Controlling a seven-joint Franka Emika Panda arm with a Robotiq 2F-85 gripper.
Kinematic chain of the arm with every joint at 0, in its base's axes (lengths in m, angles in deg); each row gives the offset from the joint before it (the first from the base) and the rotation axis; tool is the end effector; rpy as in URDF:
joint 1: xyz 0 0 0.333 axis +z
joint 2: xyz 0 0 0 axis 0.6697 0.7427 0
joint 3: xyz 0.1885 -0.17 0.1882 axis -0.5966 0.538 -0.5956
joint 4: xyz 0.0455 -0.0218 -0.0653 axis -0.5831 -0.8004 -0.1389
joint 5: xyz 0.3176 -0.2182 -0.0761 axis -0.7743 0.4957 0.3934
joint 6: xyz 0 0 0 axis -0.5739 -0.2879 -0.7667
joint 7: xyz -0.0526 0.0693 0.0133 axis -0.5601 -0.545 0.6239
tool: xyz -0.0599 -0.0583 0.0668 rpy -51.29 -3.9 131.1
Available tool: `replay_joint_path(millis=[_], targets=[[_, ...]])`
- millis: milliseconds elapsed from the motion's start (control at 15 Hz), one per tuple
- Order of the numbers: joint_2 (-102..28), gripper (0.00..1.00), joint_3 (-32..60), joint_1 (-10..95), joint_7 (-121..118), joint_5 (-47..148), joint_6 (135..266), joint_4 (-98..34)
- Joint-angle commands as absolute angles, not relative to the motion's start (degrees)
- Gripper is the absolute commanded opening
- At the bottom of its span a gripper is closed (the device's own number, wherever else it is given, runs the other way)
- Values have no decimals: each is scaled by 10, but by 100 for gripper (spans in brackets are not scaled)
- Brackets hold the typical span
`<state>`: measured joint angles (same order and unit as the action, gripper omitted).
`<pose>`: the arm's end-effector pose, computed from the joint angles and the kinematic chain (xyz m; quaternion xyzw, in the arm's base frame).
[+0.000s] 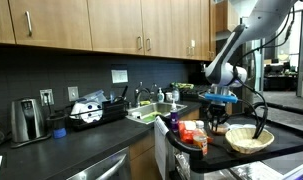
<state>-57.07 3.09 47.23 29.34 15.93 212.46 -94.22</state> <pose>0.3915 0.0749 0.2432 -0.8934 0.4258 0.0889 0.1124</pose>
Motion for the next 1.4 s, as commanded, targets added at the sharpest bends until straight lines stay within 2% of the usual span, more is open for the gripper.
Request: replay_joint_path(millis=[0,467,1000,1333], targets=[[-633,4,35,478,266,128,2099,-975],[-693,4,29,475,305,142,2050,-1008],[-678,4,16,467,421,179,2038,-984],[-668,4,18,459,406,270,2046,-984]])
